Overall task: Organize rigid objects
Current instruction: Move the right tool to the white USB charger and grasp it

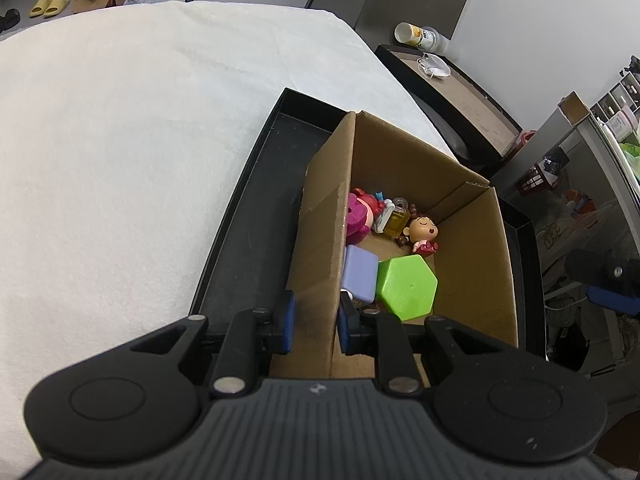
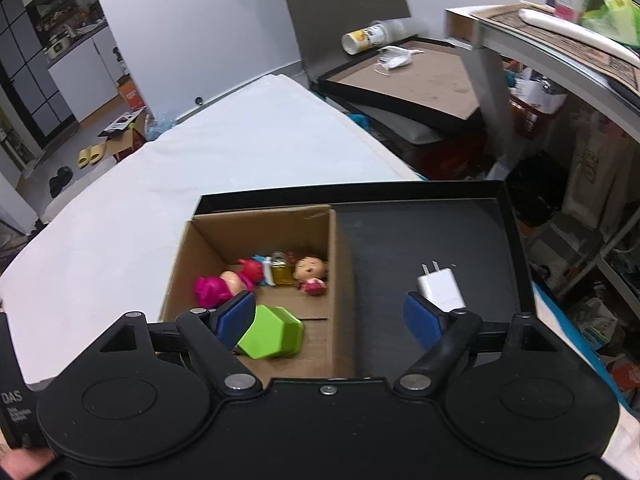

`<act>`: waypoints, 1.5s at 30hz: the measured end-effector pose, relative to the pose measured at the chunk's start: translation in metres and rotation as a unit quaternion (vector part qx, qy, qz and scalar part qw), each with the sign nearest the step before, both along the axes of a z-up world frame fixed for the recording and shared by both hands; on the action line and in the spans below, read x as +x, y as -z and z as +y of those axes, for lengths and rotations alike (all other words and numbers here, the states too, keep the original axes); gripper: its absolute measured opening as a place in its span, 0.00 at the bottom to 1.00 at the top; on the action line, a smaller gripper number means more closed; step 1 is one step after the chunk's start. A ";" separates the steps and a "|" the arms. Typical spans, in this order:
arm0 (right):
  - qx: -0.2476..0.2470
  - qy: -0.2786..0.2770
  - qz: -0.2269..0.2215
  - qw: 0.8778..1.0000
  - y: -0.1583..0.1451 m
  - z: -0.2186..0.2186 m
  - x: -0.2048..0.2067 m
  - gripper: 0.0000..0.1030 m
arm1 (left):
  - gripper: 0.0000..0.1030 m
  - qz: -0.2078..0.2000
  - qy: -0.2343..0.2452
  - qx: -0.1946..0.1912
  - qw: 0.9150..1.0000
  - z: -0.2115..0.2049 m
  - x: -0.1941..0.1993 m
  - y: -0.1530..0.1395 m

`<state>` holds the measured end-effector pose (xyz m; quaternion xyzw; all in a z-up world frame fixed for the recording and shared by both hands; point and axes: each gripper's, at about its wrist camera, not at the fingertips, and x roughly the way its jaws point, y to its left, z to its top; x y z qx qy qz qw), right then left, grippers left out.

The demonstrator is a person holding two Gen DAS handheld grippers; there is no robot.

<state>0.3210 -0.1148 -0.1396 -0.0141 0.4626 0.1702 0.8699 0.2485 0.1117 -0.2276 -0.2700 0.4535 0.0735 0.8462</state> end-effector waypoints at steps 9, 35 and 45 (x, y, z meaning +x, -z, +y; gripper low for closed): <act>-0.021 0.007 -0.015 1.000 0.010 -0.025 0.000 0.87 | 0.18 -0.001 0.000 0.008 1.000 -0.002 0.000 -0.001; -0.080 -0.032 -0.039 0.996 0.085 -0.063 0.032 0.87 | 0.18 0.009 -0.005 0.031 0.999 -0.008 0.008 0.001; -0.074 -0.015 -0.012 0.997 0.111 -0.067 0.058 0.76 | 0.18 0.014 -0.008 0.032 0.999 -0.008 0.011 0.003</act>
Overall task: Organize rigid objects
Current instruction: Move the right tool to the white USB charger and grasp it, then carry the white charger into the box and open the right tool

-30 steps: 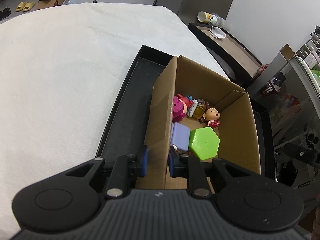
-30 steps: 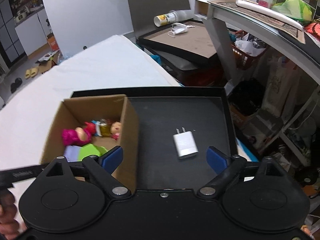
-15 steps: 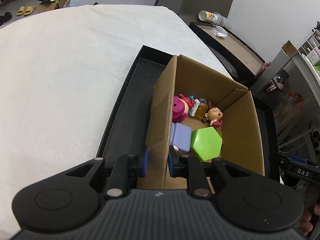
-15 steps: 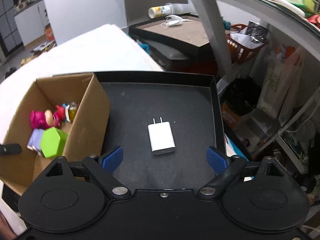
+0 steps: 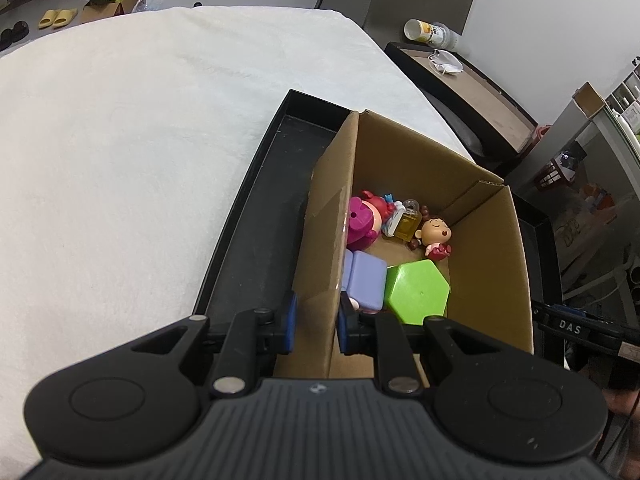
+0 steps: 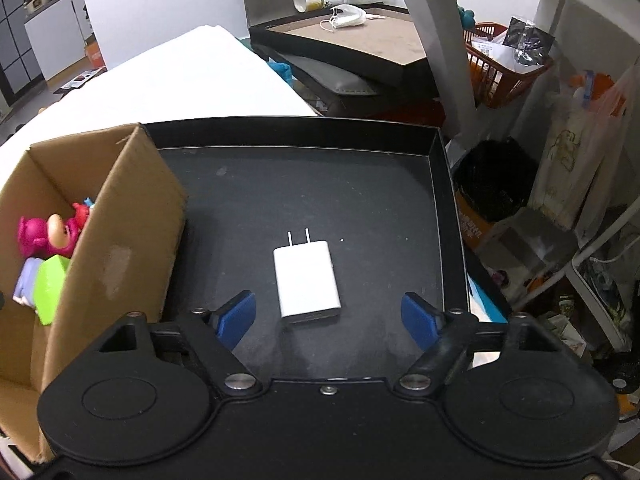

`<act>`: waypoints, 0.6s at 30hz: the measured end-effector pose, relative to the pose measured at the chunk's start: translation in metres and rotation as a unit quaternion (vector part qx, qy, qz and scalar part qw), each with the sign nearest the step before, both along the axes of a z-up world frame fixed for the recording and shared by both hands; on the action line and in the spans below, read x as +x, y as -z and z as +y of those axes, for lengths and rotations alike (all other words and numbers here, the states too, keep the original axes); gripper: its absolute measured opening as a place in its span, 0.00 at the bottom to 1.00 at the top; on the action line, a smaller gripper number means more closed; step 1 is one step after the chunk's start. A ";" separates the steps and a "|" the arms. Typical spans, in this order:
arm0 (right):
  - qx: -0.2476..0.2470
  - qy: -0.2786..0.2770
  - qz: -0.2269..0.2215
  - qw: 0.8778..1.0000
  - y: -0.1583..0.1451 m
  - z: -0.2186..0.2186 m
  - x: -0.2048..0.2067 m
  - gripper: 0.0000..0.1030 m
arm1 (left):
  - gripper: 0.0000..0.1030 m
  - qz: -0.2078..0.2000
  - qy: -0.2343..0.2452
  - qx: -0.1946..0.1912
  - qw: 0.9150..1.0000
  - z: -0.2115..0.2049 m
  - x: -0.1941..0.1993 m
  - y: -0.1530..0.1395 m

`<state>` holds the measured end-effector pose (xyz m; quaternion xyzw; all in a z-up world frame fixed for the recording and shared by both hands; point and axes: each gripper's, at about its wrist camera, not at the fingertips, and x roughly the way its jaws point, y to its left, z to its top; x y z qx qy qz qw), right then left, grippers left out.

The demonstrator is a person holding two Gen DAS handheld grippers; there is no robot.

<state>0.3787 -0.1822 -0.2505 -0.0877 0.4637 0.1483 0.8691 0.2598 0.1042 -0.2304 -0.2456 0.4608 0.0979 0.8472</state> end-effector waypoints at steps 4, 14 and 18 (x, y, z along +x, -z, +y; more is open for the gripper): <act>0.001 -0.005 0.003 1.000 0.006 0.007 0.004 0.75 | 0.18 0.001 0.003 0.005 1.000 -0.001 0.000 0.001; -0.017 -0.010 0.018 1.000 0.018 0.014 0.004 0.36 | 0.18 0.002 0.004 0.003 1.000 -0.001 0.000 0.002; -0.012 -0.008 0.013 1.000 0.007 0.011 -0.007 0.36 | 0.18 0.001 0.005 0.004 1.000 -0.002 0.000 0.002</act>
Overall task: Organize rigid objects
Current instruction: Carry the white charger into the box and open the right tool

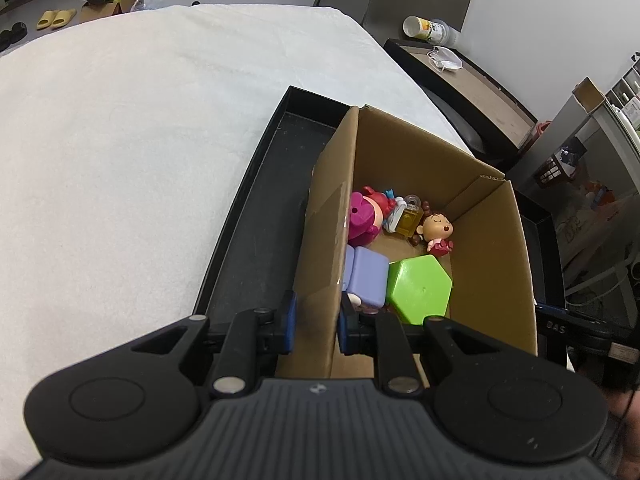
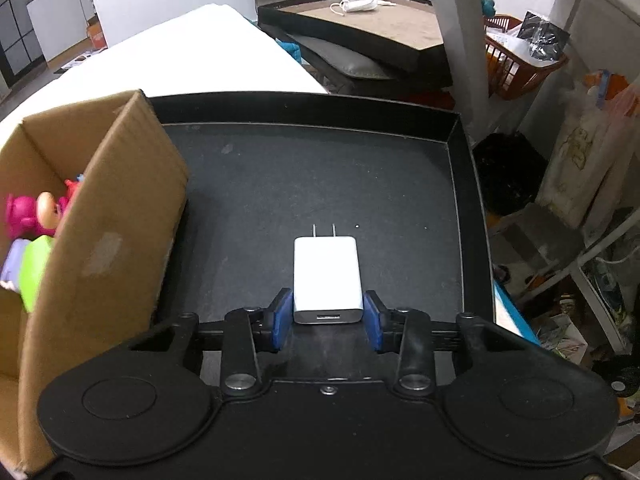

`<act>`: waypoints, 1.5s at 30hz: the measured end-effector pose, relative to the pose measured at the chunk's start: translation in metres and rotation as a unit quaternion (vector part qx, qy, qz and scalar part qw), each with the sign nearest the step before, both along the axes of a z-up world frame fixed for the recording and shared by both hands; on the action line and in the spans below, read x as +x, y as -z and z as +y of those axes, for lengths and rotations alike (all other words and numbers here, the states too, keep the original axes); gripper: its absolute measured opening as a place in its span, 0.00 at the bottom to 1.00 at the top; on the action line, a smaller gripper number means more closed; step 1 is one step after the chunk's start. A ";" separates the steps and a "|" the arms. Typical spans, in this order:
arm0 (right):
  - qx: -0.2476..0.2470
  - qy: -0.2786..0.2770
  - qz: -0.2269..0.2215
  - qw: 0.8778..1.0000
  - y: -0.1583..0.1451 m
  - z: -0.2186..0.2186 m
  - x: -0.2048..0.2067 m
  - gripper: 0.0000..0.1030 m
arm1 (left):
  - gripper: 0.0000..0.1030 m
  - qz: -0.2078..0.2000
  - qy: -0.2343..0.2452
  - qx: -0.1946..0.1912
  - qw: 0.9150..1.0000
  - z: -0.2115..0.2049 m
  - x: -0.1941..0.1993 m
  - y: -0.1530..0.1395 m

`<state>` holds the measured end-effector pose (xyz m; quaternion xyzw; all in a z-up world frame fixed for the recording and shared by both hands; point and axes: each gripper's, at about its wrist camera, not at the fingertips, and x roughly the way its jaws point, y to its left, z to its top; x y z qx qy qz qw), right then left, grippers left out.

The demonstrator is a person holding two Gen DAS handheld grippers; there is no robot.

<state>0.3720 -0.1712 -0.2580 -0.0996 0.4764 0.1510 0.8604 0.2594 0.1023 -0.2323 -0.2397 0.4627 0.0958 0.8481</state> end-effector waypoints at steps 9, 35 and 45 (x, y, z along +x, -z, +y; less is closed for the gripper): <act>0.014 0.010 -0.019 1.000 -0.031 -0.007 -0.019 0.35 | 0.18 -0.002 0.002 0.003 1.000 -0.001 -0.001 0.000; 0.048 -0.057 -0.058 0.995 -0.122 0.050 -0.047 0.35 | 0.19 -0.004 0.003 -0.006 1.000 0.001 -0.003 0.001; 0.047 -0.080 -0.055 0.994 -0.130 0.088 -0.049 0.35 | 0.19 -0.008 0.006 -0.011 1.000 0.003 -0.006 0.000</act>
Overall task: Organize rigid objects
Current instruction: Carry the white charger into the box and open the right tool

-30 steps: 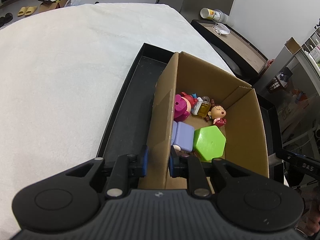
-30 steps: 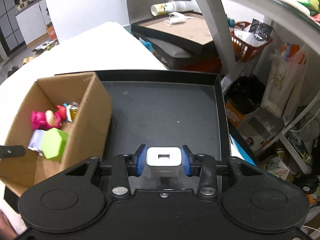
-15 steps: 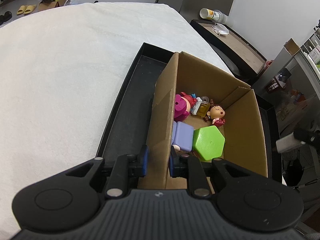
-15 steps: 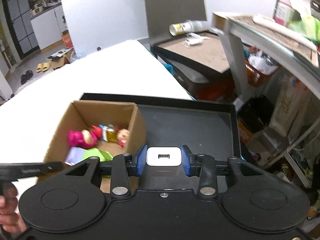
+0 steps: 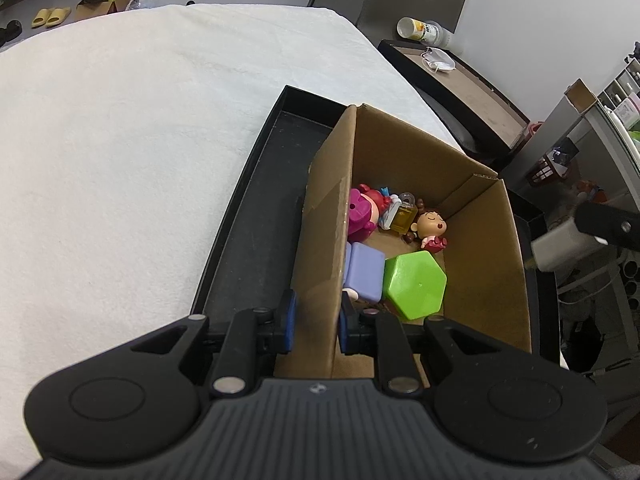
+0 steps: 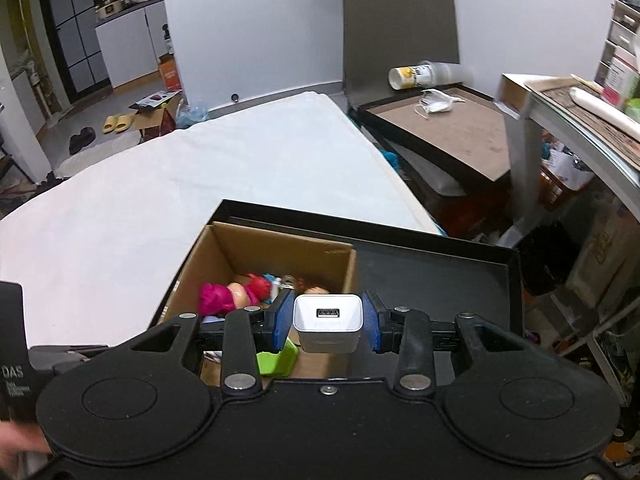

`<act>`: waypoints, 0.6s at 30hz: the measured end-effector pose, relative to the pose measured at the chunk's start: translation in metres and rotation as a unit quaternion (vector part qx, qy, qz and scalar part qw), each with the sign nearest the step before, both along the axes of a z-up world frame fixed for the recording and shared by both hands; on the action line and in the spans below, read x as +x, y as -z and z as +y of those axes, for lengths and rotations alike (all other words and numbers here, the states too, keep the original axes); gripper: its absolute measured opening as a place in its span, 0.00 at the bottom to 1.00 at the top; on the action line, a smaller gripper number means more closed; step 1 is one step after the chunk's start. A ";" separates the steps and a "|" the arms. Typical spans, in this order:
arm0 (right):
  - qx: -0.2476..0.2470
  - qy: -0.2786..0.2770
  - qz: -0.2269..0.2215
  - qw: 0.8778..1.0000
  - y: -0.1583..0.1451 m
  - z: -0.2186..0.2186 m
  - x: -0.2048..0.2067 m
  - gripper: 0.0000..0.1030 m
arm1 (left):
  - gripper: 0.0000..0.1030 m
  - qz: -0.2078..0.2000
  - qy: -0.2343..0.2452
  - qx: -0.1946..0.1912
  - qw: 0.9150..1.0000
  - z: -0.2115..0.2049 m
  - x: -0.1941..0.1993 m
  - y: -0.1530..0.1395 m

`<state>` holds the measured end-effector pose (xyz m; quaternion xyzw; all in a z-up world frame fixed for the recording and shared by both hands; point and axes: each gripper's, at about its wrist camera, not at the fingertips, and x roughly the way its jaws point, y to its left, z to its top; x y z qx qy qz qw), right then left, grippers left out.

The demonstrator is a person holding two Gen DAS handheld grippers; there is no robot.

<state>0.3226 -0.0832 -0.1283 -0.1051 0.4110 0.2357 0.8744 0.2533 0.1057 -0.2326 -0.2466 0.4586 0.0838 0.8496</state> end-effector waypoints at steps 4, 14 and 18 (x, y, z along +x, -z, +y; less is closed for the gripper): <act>-0.004 -0.001 0.002 1.000 0.006 0.016 0.001 0.35 | 0.19 0.000 0.001 -0.004 1.000 0.002 0.000 0.001; -0.005 0.014 0.010 1.000 0.023 0.043 0.010 0.35 | 0.19 0.000 0.001 -0.011 1.000 0.003 0.000 0.000; -0.001 0.016 0.005 1.000 0.025 0.050 0.012 0.35 | 0.19 -0.001 0.001 -0.013 1.000 0.004 0.000 0.000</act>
